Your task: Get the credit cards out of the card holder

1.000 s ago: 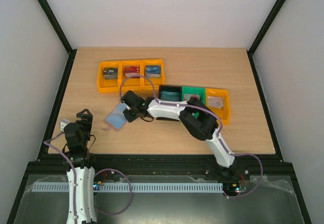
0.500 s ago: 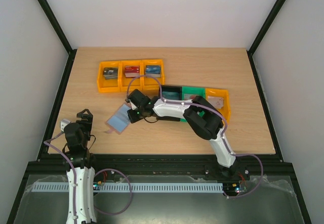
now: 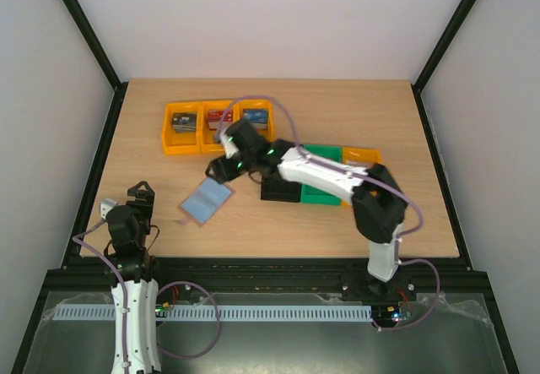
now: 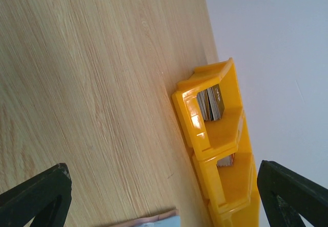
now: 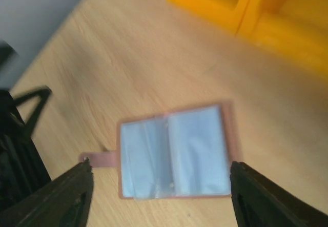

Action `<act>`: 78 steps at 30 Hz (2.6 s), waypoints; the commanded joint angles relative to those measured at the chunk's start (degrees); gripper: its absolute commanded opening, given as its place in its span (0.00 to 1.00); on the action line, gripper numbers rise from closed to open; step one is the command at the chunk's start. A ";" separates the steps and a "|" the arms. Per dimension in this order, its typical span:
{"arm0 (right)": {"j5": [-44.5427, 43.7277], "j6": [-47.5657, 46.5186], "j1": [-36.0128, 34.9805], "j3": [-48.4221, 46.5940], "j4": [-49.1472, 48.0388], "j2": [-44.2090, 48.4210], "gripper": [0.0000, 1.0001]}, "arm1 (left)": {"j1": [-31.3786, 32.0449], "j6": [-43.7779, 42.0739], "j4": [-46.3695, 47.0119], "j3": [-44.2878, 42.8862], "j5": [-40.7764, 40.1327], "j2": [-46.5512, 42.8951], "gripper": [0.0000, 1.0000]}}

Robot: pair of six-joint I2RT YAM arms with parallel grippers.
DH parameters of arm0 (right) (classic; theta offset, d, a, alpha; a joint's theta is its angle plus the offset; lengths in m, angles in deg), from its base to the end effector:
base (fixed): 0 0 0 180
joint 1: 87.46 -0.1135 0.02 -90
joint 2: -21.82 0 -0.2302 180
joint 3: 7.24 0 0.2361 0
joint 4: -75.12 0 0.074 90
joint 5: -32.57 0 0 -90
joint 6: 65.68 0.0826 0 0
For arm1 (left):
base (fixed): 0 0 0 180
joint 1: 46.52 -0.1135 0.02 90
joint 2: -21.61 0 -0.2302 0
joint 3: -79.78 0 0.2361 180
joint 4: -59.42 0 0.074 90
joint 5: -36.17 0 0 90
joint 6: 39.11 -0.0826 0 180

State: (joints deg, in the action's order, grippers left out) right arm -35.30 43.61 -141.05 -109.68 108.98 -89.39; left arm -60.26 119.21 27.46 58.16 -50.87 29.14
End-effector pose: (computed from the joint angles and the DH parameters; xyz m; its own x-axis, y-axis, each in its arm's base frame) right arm 0.2405 0.3785 0.1902 -0.6800 -0.4065 -0.6102 -0.7261 0.4885 0.4839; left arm 0.1659 0.0362 0.1531 0.0659 -0.9392 -0.3369 -0.3470 0.2950 -0.8903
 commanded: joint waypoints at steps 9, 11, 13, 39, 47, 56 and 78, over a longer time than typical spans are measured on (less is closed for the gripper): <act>-7.21 8.76 40.92 28.02 -29.45 37.43 0.98 | 0.42 -3.54 4.96 -0.30 2.93 0.76 0.99; -10.35 8.71 46.81 34.69 -33.93 42.14 0.99 | 0.62 -6.26 10.18 -1.52 5.78 3.87 0.99; -13.08 8.18 51.39 41.36 -38.23 46.08 0.99 | 0.75 -11.33 14.63 -5.12 8.30 8.08 0.99; -24.69 -3.38 59.30 80.74 -94.83 33.03 0.99 | 1.00 -55.30 67.57 13.07 -9.60 30.11 1.00; -18.00 -6.52 58.87 79.75 -97.77 27.67 0.99 | 2.04 -57.68 71.09 10.97 -3.75 36.89 0.99; -17.78 -8.43 57.19 77.87 -97.75 23.49 0.99 | 5.87 -62.62 82.67 7.66 -5.81 51.76 0.99; -19.72 -8.85 56.31 76.65 -95.53 23.60 0.99 | 4.80 -69.55 78.75 -4.09 11.88 66.91 1.00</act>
State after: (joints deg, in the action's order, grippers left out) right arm -53.66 35.72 -84.48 -31.89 14.25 -65.66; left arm -54.09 49.70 105.43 54.77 -41.71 95.63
